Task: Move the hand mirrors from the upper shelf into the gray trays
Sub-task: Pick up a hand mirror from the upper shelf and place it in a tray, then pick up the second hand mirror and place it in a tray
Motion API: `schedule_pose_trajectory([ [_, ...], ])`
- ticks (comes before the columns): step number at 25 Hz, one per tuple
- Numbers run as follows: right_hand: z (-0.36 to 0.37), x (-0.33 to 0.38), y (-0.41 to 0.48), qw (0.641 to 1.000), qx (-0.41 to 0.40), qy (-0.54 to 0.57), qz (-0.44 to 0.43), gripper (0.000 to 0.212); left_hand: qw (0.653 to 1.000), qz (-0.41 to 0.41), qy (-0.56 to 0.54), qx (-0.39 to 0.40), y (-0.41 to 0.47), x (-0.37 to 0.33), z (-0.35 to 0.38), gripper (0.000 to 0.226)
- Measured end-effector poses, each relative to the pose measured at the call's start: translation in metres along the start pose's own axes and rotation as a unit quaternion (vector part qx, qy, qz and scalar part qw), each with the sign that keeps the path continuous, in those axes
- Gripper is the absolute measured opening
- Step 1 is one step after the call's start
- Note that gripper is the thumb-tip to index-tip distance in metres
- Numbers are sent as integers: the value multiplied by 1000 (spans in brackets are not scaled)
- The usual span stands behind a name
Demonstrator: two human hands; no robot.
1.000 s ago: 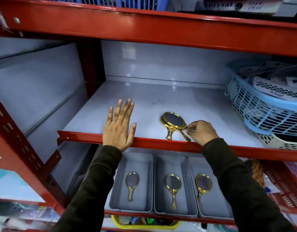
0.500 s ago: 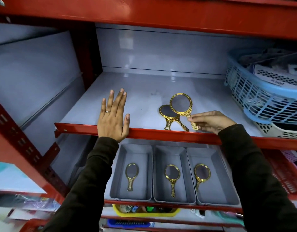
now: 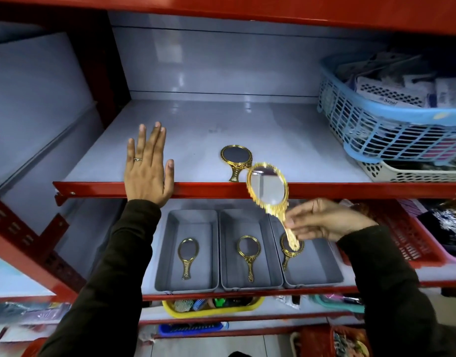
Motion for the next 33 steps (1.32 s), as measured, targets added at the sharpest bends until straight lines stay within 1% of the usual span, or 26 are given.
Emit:
schedule_pose_trajectory([
  [2,0,-46,-2,996,26,-50,69,36,1000,1,0,-3,1,1,1,64],
  [4,-9,-91,3,990,20,-59,125,39,1000,1,2,-9,2,1,1,63],
  [5,-15,-110,10,989,-3,-36,143,39,1000,1,2,-13,1,1,2,63],
  [7,-31,-144,30,980,-101,61,160,36,1000,2,-2,-20,1,0,3,63],
  [9,-45,-172,50,952,-205,159,163,33,1000,3,-5,-27,1,1,4,63],
  [10,-49,-183,62,937,-237,195,165,32,1000,4,-6,-31,2,2,5,63],
  [12,-52,-196,79,911,-274,252,177,33,999,4,-9,-36,2,3,6,64],
  [14,-55,-204,92,891,-295,284,198,35,999,5,-12,-41,2,4,8,65],
  [15,-57,-206,95,889,-303,277,205,37,999,5,-14,-42,2,4,9,66],
  [16,-61,-208,98,894,-307,249,210,39,999,4,-15,-43,2,5,9,66],
  [18,-69,-211,101,913,-313,148,217,39,999,3,-13,-46,2,6,9,66],
  [19,-73,-213,101,915,-324,93,222,38,999,3,-11,-48,2,6,9,66],
  [20,-74,-212,99,911,-342,40,228,36,999,3,-11,-48,2,5,9,66],
  [22,-77,-204,88,882,-400,-57,244,29,999,2,-13,-46,2,5,8,66],
  [23,-77,-194,82,867,-430,-81,239,25,999,2,-15,-46,2,5,8,66],
  [24,-75,-183,78,868,-442,-71,213,21,999,1,-17,-46,2,5,7,66],
  [26,-65,-156,71,897,-416,-4,150,19,999,0,-22,-49,2,4,5,66],
  [27,-53,-135,65,918,-376,16,127,22,999,-1,-23,-49,2,3,5,65],
  [28,-38,-112,58,942,-316,20,110,27,999,-1,-23,-49,1,2,5,65],
  [30,1,-59,41,983,-163,-8,86,39,999,-3,-22,-45,1,2,4,65],
  [31,20,-31,31,993,-91,-38,68,41,999,-4,-21,-43,1,3,3,64],
  [32,35,-4,22,997,-40,-65,31,39,999,-5,-19,-42,1,3,2,64],
  [33,45,21,17,996,-24,-81,-23,33,999,-5,-18,-41,0,3,2,64],
])
Point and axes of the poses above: each hand's wrist, its own y-axis towards the middle knuckle, its own z-axis out of the palm, x = y × z, the point moved 6 cm from there along y, towards the middle knuckle, and after that the axes turned 4 degrees about z, right-handed, at the moved point
